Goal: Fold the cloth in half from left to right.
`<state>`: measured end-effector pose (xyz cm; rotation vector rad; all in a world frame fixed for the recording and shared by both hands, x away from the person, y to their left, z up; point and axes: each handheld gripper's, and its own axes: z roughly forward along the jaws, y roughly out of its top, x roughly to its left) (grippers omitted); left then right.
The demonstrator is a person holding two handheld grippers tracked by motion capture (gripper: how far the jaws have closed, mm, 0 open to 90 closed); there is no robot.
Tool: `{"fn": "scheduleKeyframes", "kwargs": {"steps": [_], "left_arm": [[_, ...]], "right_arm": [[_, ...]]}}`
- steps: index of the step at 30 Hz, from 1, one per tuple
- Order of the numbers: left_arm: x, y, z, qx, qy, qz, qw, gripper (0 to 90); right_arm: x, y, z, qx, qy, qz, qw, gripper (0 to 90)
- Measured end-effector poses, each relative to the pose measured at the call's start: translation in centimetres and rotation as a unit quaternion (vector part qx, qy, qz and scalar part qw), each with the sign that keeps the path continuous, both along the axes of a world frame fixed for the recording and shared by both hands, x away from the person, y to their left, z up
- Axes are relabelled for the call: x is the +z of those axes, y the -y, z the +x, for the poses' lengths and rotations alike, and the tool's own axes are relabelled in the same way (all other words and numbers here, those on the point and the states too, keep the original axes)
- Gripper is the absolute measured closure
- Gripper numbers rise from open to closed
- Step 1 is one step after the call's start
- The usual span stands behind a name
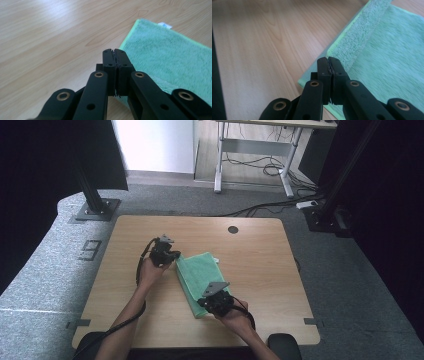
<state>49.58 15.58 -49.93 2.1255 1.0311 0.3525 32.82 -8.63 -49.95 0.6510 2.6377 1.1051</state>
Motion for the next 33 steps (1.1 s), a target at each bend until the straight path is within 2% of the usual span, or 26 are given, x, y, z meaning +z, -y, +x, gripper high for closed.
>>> {"fn": "scheduleKeyframes", "kwargs": {"steps": [10, 13, 16, 19, 20, 22, 29, 33], "left_arm": [[0.7, 3.3, 1.2, -0.018, 0.01, 0.011, 0.9997, 87.8], [0.8, 4.0, 1.5, -0.021, 0.009, 0.011, 0.9997, 87.8], [0.7, 4.9, 1.9, -0.027, 0.009, 0.023, 0.9993, 87.6], [0.6, 5.3, 2.1, -0.029, 0.006, 0.023, 0.9993, 87.6], [0.4, 5.9, 2.4, -0.034, 0.004, 0.037, 0.9987, 87.6], [0.0, 6.4, 2.7, -0.034, 0.0, 0.048, 0.9983, 87.6], [-1.6, 7.3, 3.2, -0.031, -0.01, 0.053, 0.9981, 87.2], [-2.0, 7.7, 3.4, -0.028, -0.005, 0.048, 0.9985, 83.6]], "right_arm": [[0.3, 3.0, 0.6, -0.032, 0.002, 0.011, 0.9994, 87.4], [0.2, 3.7, 0.7, -0.039, 0.001, 0.011, 0.9992, 87.4], [0.1, 4.3, 0.9, -0.046, -0.001, 0.01, 0.9989, 87.3], [-0.1, 4.8, 1.1, -0.053, -0.003, 0.009, 0.9985, 87.3], [-0.2, 4.9, 1.1, -0.055, -0.005, 0.008, 0.9985, 87.3], [-0.5, 5.1, 1.4, -0.059, -0.008, 0.004, 0.9982, 87.3], [-1.7, 5.8, 2.2, -0.071, -0.021, -0.009, 0.9972, 87.2], [-1.9, 6.2, 2.4, -0.079, -0.026, -0.009, 0.9965, 87.0]]}}
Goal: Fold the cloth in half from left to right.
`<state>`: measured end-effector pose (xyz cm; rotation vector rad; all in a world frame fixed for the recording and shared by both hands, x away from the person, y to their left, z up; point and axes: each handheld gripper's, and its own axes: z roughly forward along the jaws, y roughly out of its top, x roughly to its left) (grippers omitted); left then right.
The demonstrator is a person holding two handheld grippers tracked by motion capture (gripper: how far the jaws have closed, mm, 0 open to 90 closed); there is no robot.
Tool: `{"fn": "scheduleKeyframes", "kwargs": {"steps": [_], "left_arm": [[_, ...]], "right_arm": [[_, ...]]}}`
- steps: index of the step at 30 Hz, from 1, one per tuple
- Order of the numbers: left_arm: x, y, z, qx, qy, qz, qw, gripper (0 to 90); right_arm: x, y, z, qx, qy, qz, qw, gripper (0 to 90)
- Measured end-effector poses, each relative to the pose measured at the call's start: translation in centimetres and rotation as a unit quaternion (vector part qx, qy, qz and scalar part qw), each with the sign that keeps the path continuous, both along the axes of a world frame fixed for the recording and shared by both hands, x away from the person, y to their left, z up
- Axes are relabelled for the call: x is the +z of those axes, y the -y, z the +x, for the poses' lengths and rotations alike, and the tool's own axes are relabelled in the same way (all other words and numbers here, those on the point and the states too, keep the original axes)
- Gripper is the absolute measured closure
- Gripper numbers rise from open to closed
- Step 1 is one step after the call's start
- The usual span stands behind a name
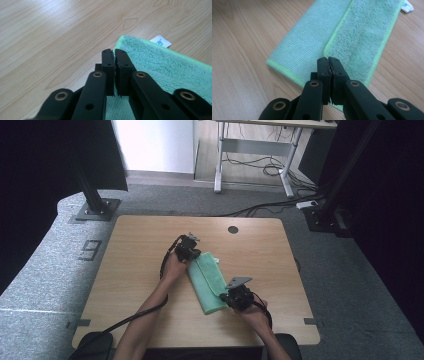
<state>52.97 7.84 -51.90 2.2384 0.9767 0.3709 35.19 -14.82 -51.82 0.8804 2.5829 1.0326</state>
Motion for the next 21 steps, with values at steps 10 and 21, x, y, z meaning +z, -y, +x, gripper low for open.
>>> {"fn": "scheduleKeyframes", "kwargs": {"steps": [10, 21], "left_arm": [[1.5, 1.1, -0.5, 0.015, 0.047, -0.024, 0.9985, 35.7], [2.5, 0.1, -2.2, -0.002, 0.058, -0.01, 0.9983, 20.9]], "right_arm": [[0.1, 1.5, 0.2, -0.027, 0.02, -0.01, 0.9994, 79.3], [1.0, 4.1, 0.4, -0.069, 0.036, 0.0, 0.997, 68.3]]}}
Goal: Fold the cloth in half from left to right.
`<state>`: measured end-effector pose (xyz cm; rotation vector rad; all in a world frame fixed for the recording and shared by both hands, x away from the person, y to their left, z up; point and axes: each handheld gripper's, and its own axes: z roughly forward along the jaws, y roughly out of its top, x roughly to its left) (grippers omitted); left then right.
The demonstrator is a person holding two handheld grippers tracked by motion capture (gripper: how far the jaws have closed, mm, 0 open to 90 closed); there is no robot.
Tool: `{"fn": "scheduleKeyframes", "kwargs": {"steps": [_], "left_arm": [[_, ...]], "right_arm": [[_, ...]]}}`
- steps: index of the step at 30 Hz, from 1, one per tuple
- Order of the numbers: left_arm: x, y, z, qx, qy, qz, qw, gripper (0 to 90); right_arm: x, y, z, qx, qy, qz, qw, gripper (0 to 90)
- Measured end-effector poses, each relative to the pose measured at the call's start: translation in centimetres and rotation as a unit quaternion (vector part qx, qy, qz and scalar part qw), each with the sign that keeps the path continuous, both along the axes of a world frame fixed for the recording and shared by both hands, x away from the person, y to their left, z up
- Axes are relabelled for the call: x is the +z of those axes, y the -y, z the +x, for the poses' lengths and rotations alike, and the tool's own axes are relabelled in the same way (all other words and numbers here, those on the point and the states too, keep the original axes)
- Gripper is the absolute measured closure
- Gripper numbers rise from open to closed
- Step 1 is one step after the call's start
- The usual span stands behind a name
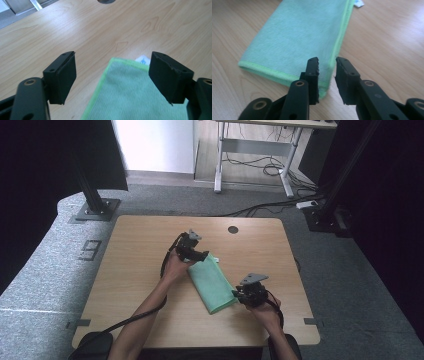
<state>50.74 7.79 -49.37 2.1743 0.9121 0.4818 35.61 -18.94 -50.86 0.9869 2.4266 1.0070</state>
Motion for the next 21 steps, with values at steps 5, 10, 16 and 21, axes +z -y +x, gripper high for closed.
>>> {"fn": "scheduleKeyframes", "kwargs": {"steps": [5, 10, 16, 21], "left_arm": [[-0.7, -1.2, -1.0, -0.007, -0.018, -0.004, 0.9998, 16.3], [-1.7, -2.2, -2.3, -0.012, -0.033, 0.0, 0.9994, 14.6], [-2.4, -3.5, -3.6, -0.012, -0.046, 0.001, 0.9989, 14.3], [-3.1, -3.8, -4.1, -0.01, -0.054, 0.006, 0.9985, 14.3]], "right_arm": [[0.1, 0.3, 0.5, -0.009, 0.006, 0.006, 0.9999, 60.6], [-1.0, -0.2, 1.7, -0.011, -0.005, 0.0, 0.9999, 49.1], [-2.8, 0.1, 2.5, -0.019, -0.033, -0.024, 0.999, 46.1], [-2.9, 0.5, 2.6, -0.024, -0.043, -0.011, 0.9987, 46.0]]}}
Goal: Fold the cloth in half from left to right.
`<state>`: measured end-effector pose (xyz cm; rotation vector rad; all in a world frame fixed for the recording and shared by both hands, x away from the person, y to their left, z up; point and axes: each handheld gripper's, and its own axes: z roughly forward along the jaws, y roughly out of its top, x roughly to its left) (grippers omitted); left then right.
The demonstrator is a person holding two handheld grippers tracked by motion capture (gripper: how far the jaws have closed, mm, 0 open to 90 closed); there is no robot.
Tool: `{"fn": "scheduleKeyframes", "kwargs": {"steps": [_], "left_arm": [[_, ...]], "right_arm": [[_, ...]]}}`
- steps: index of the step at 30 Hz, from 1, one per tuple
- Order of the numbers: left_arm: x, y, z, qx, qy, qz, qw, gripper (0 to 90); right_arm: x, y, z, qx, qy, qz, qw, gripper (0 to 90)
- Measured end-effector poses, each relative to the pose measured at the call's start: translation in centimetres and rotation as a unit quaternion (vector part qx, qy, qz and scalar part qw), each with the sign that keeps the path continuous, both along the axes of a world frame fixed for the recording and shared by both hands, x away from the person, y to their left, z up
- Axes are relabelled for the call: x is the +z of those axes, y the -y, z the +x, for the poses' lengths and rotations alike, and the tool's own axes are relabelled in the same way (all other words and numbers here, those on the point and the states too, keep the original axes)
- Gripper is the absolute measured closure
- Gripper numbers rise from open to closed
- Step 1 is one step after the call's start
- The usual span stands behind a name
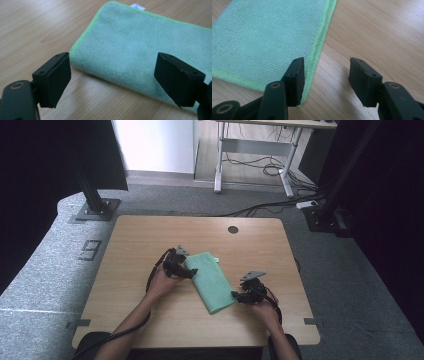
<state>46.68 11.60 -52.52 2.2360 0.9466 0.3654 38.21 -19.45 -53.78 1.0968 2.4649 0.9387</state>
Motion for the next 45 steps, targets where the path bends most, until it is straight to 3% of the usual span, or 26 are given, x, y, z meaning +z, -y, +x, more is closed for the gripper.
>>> {"fn": "scheduleKeyframes", "kwargs": {"steps": [6, 9, 15, 20, 24, 28, 34, 40, 41, 43, 45], "left_arm": [[-1.4, 0.4, 0.6, 0.014, 0.006, 0.038, 0.9991, 14.5], [-1.6, 0.2, 1.3, 0.018, 0.002, 0.027, 0.9995, 13.9], [-1.3, 0.3, 2.9, 0.034, 0.011, 0.041, 0.9985, 13.7], [-0.8, -0.2, 5.3, 0.085, 0.018, 0.044, 0.9952, 14.5], [-0.8, -0.5, 5.8, 0.092, 0.01, 0.044, 0.9947, 14.5], [-1.0, 0.2, 3.9, 0.061, 0.012, 0.055, 0.9966, 14.6], [-1.0, 0.9, -0.7, 0.008, 0.006, 0.045, 0.9989, 14.5], [-1.1, 1.3, -5.3, -0.026, -0.011, 0.033, 0.9991, 14.6], [-1.1, 1.3, -5.3, -0.026, -0.011, 0.033, 0.9991, 14.6], [-1.3, 1.3, -7.0, -0.039, -0.017, 0.029, 0.9987, 14.6], [-1.4, 1.2, -7.6, -0.039, -0.015, 0.031, 0.9987, 14.7]], "right_arm": [[0.0, -0.1, -0.3, 0.0, -0.002, -0.002, 1.0, 46.4], [0.0, -0.4, -0.6, 0.012, -0.001, -0.004, 0.9999, 46.4], [0.0, -1.7, -1.1, 0.031, -0.006, -0.001, 0.9995, 46.4], [0.1, -2.6, -1.5, 0.04, -0.002, -0.007, 0.9992, 46.4], [0.0, -2.5, -1.5, 0.036, -0.005, -0.002, 0.9993, 45.5], [-0.1, -2.4, -1.4, 0.031, -0.009, 0.005, 0.9995, 44.0], [-0.1, -2.4, -1.3, 0.03, -0.008, 0.005, 0.9995, 42.5], [-0.1, -2.5, -1.3, 0.027, -0.011, 0.005, 0.9996, 42.2], [-0.1, -2.5, -1.3, 0.027, -0.011, 0.005, 0.9996, 42.2], [-0.1, -2.5, -1.4, 0.024, -0.011, 0.004, 0.9996, 42.5], [-0.1, -2.6, -1.4, 0.024, -0.011, 0.004, 0.9996, 42.4]]}}
